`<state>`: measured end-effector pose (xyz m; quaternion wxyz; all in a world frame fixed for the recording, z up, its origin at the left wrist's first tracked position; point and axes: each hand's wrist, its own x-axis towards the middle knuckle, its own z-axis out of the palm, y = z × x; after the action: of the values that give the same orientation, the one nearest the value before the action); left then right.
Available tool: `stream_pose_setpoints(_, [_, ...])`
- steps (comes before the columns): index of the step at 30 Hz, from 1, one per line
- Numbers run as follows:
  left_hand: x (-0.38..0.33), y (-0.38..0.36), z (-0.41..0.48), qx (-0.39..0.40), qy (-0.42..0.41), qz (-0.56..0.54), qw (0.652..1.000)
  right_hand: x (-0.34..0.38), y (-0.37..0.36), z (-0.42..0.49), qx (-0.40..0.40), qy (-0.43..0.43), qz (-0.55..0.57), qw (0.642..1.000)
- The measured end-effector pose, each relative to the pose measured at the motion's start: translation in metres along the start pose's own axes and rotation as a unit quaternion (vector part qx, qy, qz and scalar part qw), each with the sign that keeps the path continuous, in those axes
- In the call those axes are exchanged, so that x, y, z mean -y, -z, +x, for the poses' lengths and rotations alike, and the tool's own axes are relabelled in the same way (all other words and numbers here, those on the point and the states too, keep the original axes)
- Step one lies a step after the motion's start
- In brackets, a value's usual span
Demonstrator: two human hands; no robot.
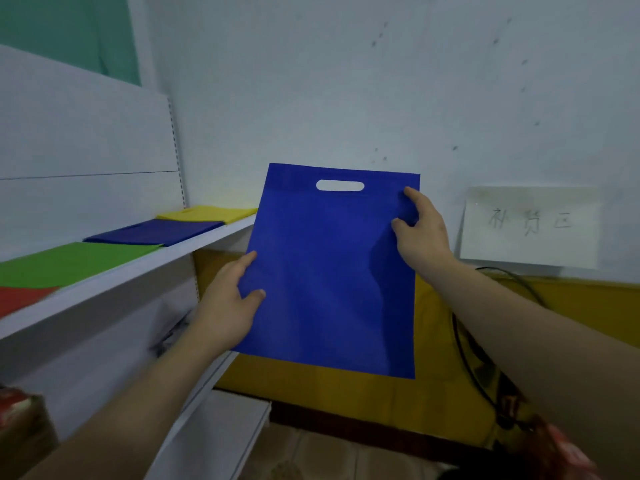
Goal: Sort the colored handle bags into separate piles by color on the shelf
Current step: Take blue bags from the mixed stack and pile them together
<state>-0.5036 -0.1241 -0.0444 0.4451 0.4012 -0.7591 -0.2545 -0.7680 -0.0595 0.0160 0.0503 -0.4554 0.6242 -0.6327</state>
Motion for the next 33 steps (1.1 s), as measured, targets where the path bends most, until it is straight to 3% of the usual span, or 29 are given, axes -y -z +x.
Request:
stream_pose_setpoints(7, [0.013, -0.050, 0.047, 0.049, -0.014, -0.028, 0.998, -0.041, 0.013, 0.032, -0.042, -0.034, -0.017, 0.998])
stream_pose_setpoints(15, [0.048, -0.066, 0.134, 0.084, -0.024, -0.075, 0.993, -0.056, -0.029, 0.098, -0.066, -0.035, -0.050, 0.996])
stream_pose_setpoints(27, [0.092, -0.092, 0.240, 0.092, -0.029, -0.069, 0.993, -0.099, -0.088, 0.187, -0.091, -0.040, -0.042, 0.994])
stream_pose_setpoints(33, [0.103, -0.118, 0.284, 0.053, -0.031, -0.042, 0.997, -0.129, -0.108, 0.247, -0.071, -0.026, -0.024, 0.997])
